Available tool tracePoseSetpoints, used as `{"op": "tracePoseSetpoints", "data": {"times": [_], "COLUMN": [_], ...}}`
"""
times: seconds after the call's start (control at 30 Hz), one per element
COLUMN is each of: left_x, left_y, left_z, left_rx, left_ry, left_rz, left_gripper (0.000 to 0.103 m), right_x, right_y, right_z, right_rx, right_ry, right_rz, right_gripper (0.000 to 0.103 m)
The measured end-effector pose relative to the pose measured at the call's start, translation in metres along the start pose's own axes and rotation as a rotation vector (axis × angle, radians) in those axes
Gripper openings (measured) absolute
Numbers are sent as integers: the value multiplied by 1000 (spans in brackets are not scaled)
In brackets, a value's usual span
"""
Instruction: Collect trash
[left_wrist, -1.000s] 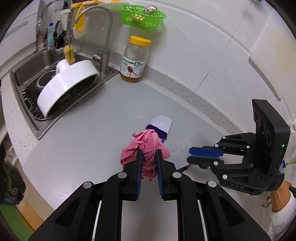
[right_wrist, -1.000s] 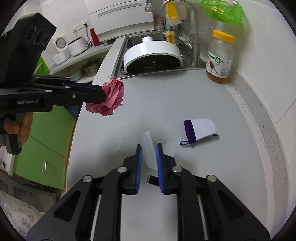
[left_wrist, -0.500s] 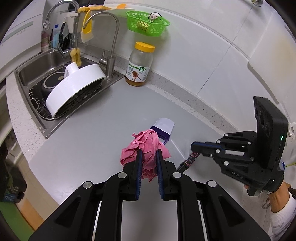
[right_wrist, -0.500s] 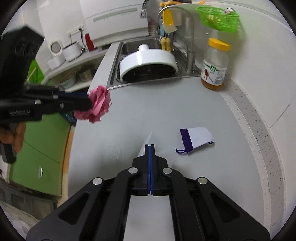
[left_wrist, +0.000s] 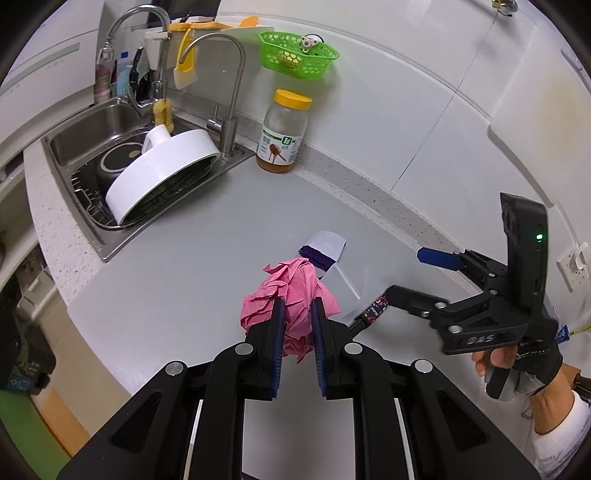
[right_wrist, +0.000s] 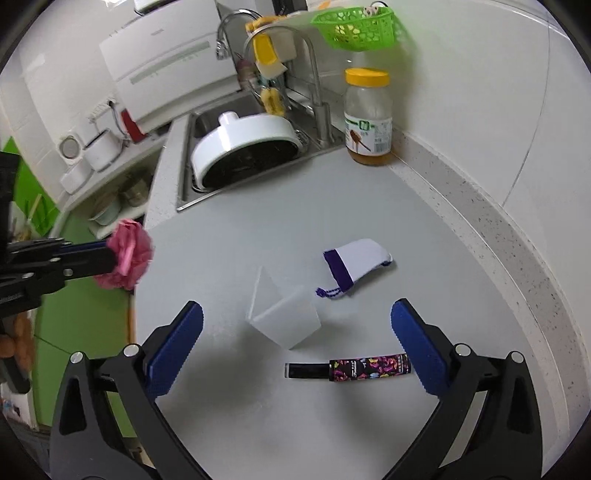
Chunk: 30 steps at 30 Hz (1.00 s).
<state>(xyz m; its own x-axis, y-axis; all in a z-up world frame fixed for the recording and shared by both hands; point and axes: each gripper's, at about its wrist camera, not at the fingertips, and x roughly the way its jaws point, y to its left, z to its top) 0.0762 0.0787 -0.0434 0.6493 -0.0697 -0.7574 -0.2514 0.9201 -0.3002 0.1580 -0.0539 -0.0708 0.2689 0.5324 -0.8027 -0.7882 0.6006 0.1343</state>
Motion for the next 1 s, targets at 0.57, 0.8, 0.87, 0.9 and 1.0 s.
{"op": "tracePoseSetpoints", "data": {"times": [0.57,0.8,0.87,0.9,1.0], "left_x": [14,0,-9,-16,-33], "left_y": [18,14,13,12,14], "left_z": [-10,-18,-23,-27,-41], "left_rx": [-31,-46,-56,-66,-89], "left_ry": [26,5,-7,-17,-36], "left_rz": [-6,13,23,31,58], "left_gripper": [15,15,15,15,15], "right_x": [66,40,25,18,-6], "right_y": [14,24,32,37,55], "right_z": [-7,-5,-5,-5,-6], "right_rx": [14,-33,-64,-78,-133], "right_ry": [89,61,45,36,10], "right_rz": [19,42,51,56,83], "right_gripper": [33,28,28,28,28]}}
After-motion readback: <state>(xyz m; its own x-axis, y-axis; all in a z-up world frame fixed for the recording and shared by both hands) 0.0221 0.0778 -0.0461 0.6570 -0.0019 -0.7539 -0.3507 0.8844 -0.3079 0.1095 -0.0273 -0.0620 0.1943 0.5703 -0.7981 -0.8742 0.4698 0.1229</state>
